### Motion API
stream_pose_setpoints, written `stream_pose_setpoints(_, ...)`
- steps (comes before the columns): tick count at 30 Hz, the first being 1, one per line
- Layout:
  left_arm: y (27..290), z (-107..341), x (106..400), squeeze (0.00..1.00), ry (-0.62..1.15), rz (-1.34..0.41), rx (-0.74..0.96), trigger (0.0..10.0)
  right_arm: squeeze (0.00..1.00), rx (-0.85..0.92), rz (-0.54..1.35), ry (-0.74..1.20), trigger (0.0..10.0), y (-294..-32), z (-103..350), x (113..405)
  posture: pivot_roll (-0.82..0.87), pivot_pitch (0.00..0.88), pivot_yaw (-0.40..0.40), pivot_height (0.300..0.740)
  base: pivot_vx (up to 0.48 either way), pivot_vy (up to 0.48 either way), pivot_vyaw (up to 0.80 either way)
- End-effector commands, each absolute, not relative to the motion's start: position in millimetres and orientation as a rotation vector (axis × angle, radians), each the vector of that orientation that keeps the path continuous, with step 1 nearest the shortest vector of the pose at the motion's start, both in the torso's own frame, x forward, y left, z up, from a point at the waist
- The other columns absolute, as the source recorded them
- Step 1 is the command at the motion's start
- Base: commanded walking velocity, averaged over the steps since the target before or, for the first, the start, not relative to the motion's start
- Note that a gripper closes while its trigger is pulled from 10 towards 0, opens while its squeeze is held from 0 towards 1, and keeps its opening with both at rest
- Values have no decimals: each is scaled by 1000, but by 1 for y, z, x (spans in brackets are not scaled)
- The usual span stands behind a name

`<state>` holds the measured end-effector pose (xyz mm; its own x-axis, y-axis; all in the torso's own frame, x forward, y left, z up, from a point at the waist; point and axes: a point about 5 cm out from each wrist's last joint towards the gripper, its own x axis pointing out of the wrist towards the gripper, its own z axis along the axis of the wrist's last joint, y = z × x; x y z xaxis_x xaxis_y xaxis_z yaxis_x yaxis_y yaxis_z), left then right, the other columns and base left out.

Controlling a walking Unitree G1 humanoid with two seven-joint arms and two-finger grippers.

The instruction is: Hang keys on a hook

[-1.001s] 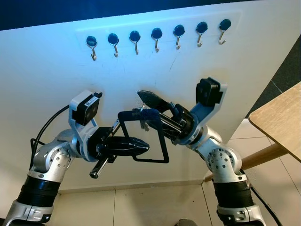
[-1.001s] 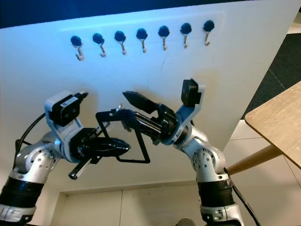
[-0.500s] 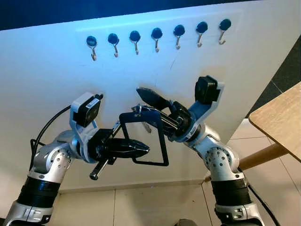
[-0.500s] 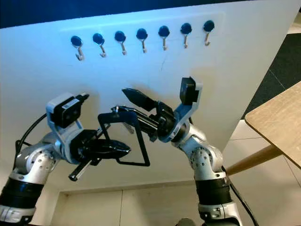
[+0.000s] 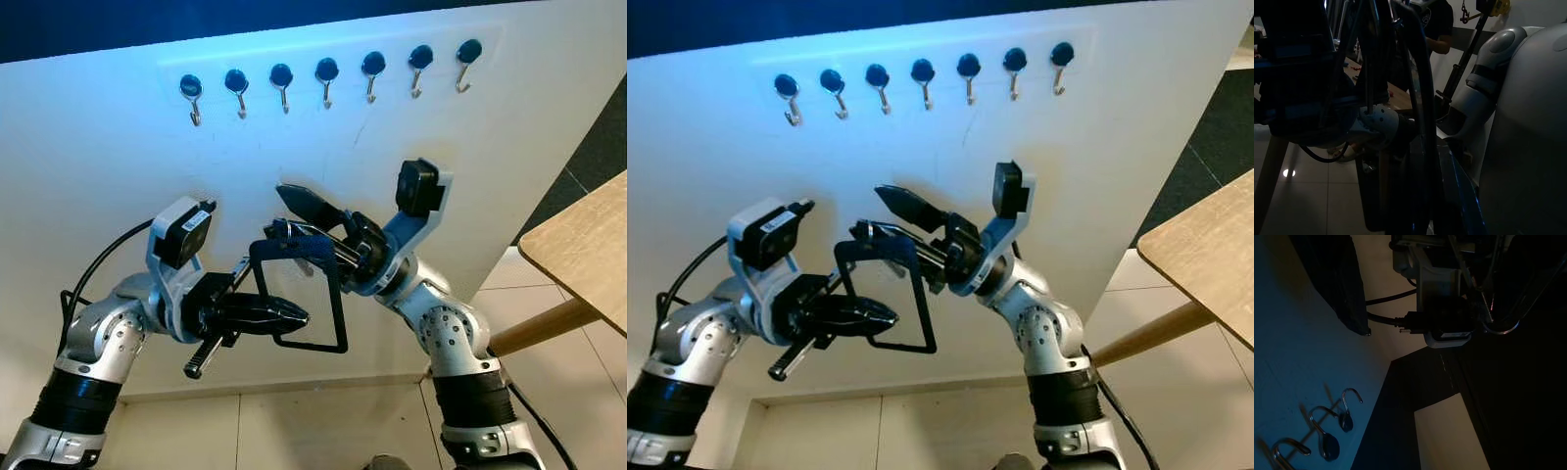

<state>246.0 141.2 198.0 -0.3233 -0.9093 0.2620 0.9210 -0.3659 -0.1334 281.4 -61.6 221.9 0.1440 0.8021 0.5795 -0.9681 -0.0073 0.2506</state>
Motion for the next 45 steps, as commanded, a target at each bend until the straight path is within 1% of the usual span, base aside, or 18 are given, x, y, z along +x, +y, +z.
stream_pose_setpoints(1,144,194,243,0,-1,-1931,-310,10000,0,681,1424,-289,10000,-58,222,283,-91,112,96,740,0,0,0)
stream_pose_setpoints(6,144,194,243,0,-3,-1929,-310,10000,0,676,1426,-282,10000,-58,221,282,-91,112,96,740,0,0,0)
stream_pose_setpoints(21,148,199,248,0,-48,-1896,-317,10000,0,710,1440,-266,10000,-75,209,276,-90,117,98,740,0,0,0)
stream_pose_setpoints(35,149,203,252,0,-81,-1861,-296,10000,0,708,1447,-234,10000,-79,202,272,-94,120,99,740,0,0,0)
stream_pose_setpoints(36,151,205,259,0,-99,-1789,-228,10000,0,703,1437,-225,10000,-79,200,272,-94,120,99,740,0,0,0)
stream_pose_setpoints(37,151,205,259,0,-99,-1789,-228,10000,0,703,1437,-225,10000,-79,200,272,-94,120,99,740,0,0,0)
stream_pose_setpoints(39,155,209,268,0,-124,-1710,-161,10000,0,695,1419,-214,10000,-79,197,274,-99,119,98,740,0,0,0)
stream_pose_setpoints(40,155,209,268,0,-124,-1710,-161,10000,0,695,1419,-214,10000,-79,197,274,-99,119,98,740,0,0,0)
stream_pose_setpoints(42,159,214,277,0,-149,-1623,-89,10000,0,679,1381,-184,10000,-80,190,278,-99,119,98,740,0,0,0)
stream_pose_setpoints(45,161,216,279,0,-154,-1601,-71,10000,0,672,1370,-173,10000,-80,188,279,-99,119,98,740,0,0,0)
